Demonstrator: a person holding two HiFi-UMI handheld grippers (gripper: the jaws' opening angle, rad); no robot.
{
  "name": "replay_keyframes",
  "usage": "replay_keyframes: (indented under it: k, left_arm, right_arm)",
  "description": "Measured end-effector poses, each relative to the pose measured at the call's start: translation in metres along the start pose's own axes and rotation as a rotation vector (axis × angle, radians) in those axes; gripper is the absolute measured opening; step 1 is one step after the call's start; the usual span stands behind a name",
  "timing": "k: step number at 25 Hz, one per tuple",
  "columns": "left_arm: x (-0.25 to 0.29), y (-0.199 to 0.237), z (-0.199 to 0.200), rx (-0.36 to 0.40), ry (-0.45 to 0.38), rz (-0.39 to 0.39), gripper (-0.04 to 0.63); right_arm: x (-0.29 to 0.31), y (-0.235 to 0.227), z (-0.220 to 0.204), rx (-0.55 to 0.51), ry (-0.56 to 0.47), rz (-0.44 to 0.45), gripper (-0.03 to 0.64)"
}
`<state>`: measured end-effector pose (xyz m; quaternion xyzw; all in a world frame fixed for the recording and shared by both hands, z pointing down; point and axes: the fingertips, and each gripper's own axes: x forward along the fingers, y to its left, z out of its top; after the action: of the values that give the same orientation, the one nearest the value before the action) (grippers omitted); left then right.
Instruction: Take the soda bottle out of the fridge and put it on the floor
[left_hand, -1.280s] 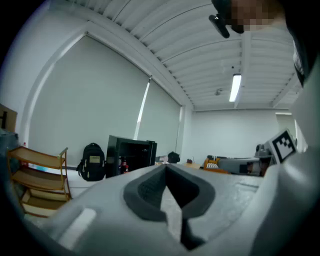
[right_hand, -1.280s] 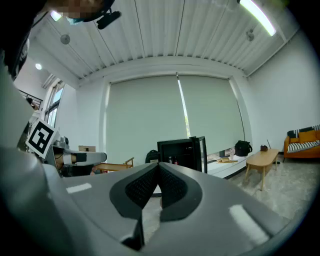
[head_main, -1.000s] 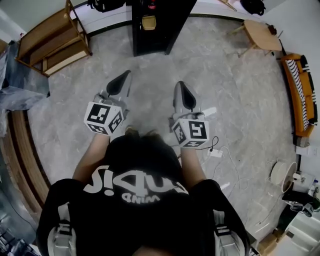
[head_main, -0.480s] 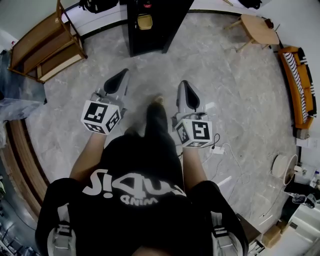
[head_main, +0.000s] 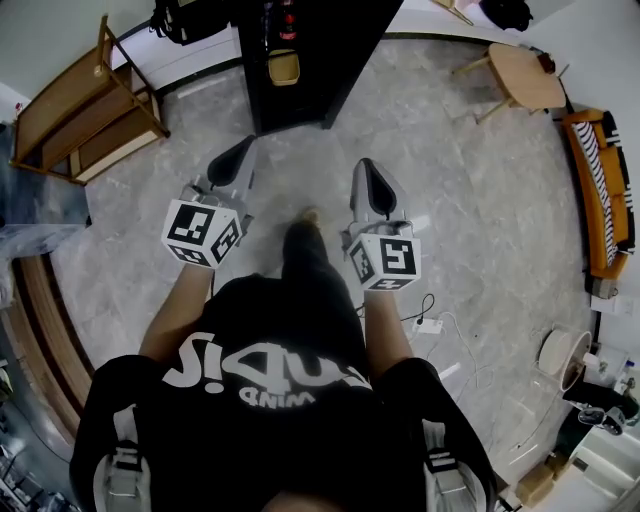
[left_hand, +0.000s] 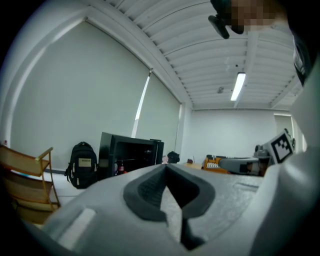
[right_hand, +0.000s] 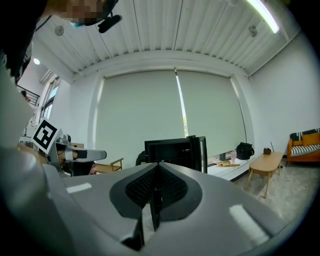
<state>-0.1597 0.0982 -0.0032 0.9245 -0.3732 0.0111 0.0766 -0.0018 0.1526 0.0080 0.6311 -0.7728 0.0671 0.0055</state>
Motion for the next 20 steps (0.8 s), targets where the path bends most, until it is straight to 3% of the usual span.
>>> replay_keyframes:
  k: [11,20]
  left_arm:
    - [0.150,0.046,0.041,-0.030,-0.035,0.143,0.002]
    - [0.201,0.081,0.045,-0.017,-0.035,0.186,0.002]
  right_arm:
    - [0.135,-0.109,0.041,-0.017,0.025,0.132,-0.003]
    - [0.207,-0.123,0.043,-0.028,0.030,0.212,-0.003]
